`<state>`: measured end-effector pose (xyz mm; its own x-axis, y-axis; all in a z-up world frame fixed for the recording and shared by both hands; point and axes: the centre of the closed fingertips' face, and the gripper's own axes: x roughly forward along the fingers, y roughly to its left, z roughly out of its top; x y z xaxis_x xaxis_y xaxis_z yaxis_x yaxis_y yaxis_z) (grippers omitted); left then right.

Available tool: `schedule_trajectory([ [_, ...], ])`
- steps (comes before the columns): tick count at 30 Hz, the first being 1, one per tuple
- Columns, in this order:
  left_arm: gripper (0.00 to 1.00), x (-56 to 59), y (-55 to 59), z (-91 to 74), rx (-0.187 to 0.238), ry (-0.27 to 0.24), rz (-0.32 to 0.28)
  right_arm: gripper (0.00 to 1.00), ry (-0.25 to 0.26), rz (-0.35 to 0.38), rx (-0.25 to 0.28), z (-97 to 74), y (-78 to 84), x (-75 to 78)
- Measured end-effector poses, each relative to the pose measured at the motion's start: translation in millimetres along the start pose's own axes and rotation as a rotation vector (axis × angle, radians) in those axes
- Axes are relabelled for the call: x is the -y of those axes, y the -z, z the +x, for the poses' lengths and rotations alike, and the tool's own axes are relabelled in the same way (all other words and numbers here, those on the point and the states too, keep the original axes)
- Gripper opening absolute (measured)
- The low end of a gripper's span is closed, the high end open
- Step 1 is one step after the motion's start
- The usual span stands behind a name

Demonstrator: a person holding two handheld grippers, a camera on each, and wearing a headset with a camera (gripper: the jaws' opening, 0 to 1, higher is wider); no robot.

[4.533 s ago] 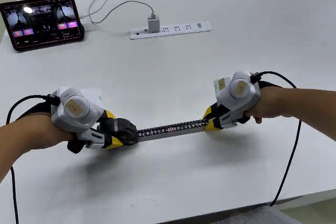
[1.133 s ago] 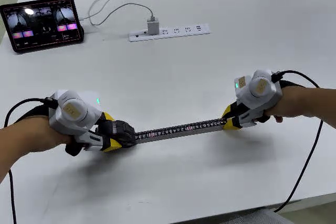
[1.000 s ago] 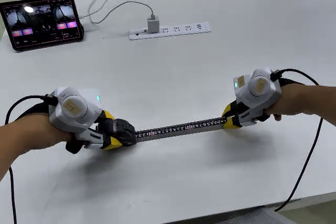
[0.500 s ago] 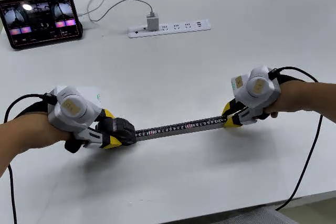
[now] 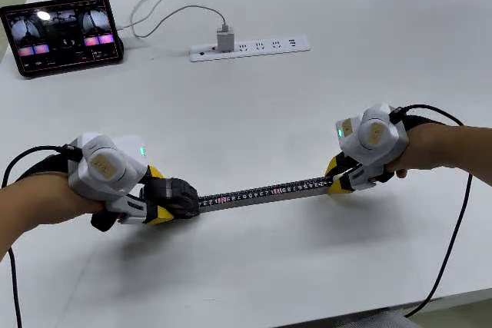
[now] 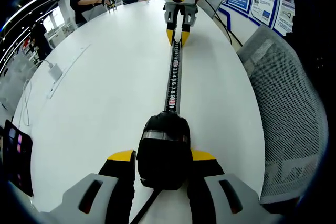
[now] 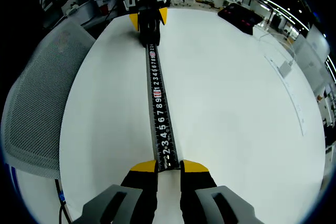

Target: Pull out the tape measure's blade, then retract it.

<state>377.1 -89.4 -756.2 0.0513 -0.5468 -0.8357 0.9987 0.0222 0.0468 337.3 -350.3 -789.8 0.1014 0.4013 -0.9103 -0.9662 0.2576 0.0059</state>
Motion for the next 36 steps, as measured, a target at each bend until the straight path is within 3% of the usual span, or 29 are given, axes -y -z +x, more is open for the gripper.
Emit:
schedule_trajectory([
  [6, 0.45, -3.4, 2.4, -8.4, 0.01, -0.002, -0.024, 0.17, 0.019, -0.001, 0.001, -4.8, 1.2, 0.6],
  [14, 0.54, -6.3, 6.7, -16.5, 0.024, -0.019, -0.066, 0.27, 0.034, 0.082, 0.008, -8.8, 4.4, 1.6],
  [24, 0.63, 2.0, 12.7, -22.5, 0.033, 0.013, -0.14, 0.36, 0.058, 0.13, 0.016, -14.4, 6.7, -4.6],
  [36, 0.79, 2.5, 11.4, -19.4, 0.038, -0.008, -0.173, 0.51, 0.078, 0.181, 0.038, -18.6, 7.8, -6.6],
])
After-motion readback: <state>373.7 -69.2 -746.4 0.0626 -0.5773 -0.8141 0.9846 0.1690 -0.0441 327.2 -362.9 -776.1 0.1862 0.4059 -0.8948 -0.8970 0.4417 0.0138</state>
